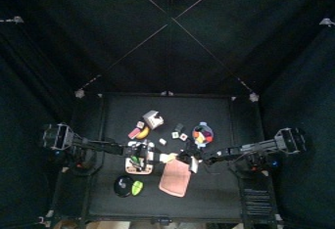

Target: Separate egg and rice

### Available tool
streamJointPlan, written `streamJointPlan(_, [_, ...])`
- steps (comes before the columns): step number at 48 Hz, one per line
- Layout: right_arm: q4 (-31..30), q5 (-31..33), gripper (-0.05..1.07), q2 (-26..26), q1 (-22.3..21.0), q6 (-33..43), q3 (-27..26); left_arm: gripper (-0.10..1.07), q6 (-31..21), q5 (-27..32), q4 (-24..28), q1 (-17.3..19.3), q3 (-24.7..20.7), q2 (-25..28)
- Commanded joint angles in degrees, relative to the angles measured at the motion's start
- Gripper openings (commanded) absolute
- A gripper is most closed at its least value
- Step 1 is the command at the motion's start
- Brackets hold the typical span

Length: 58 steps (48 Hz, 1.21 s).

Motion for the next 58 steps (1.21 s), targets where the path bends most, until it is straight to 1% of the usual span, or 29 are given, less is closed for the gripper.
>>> streamJointPlan(1, [-0.09, 0.0, 0.48, -1.41, 0.0, -0.18, -0.79, 0.51, 0.0, -0.35, -0.09, 0.09, -0.97, -1.05])
streamJointPlan(9, [-0.7, -0.44, 0.52, -0.88, 0.0, -0.26, -1.58, 0.51, 0.0, -0.35, -0.09, 0.18, -0.88, -1.05])
streamJointPlan(13, [-1.76, -0.53, 0.61, -0.35, 0.35, -0.35, -2.11, 0.51, -0.09, -0.35, -0.09, 0.18, -0.88, -1.05])
streamJointPlan(20, [-2.99, -0.44, 0.8, 0.79, 0.44, -0.26, -2.72, 0.51, 0.0, -0.35, -0.09, 0.18, -0.88, -1.05])
streamJointPlan(24, [-3.34, -0.26, 0.87, 1.76, 0.35, -0.26, -3.25, 0.51, 0.0, -0.35, -0.09, 0.18, -0.97, -1.05])
streamJointPlan(41, [-6.77, -0.44, 0.88, 6.33, 0.18, -0.35, -6.86, 0.51, 0.0, -0.35, -0.09, 0.18, -1.23, -0.53])
streamJointPlan(51, [-7.56, -0.35, 0.87, 8.0, 0.0, -0.44, -7.91, 0.51, 0.0, -0.35, -0.09, 0.09, -1.23, -0.53])
streamJointPlan(58, [-8.17, -0.35, 0.86, 8.26, -0.09, -0.44, -8.09, 0.51, 0.0, -0.35, -0.09, 0.18, -1.32, -0.53])
